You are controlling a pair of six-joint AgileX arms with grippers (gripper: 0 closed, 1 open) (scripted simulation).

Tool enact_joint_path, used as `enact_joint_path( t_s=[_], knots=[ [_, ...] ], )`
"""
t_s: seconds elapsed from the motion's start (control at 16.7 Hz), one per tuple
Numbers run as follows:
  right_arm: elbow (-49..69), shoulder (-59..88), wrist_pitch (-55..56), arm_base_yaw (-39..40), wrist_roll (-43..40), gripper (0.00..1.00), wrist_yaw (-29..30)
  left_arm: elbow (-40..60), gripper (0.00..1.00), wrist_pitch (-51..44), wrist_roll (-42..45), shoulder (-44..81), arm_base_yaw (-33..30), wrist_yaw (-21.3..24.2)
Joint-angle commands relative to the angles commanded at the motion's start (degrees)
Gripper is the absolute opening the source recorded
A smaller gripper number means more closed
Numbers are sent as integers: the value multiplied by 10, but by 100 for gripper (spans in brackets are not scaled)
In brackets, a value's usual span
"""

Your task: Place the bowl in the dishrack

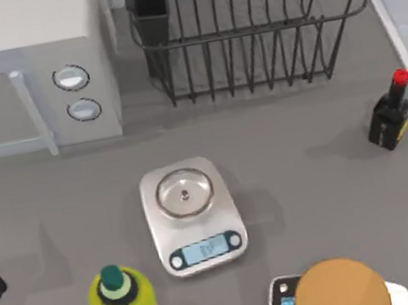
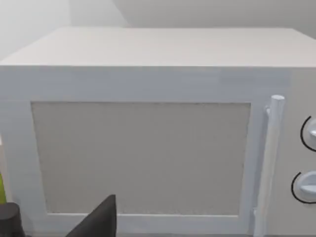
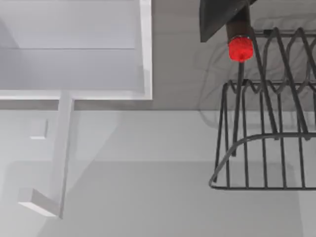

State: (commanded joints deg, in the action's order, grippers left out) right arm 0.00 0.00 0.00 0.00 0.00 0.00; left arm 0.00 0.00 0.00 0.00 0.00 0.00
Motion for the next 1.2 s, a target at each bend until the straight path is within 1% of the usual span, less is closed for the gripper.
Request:
enact_joint_path(
  t_s=[0.24,0.48,0.66,1.02,1.2],
  knots=[
    [18,18,-17,-10,-9,100,-1,0,100,0,0,0,0,0],
    [116,128,-108,-64,-59,100,-1,0,100,0,0,0,0,0],
    [224,272,-209,-124,-116,100,-1,0,100,0,0,0,0,0],
    [461,620,-440,-256,-249,100,1,0,100,0,0,0,0,0],
    [570,758,-541,-315,-308,100,1,0,100,0,0,0,0,0]
  ],
)
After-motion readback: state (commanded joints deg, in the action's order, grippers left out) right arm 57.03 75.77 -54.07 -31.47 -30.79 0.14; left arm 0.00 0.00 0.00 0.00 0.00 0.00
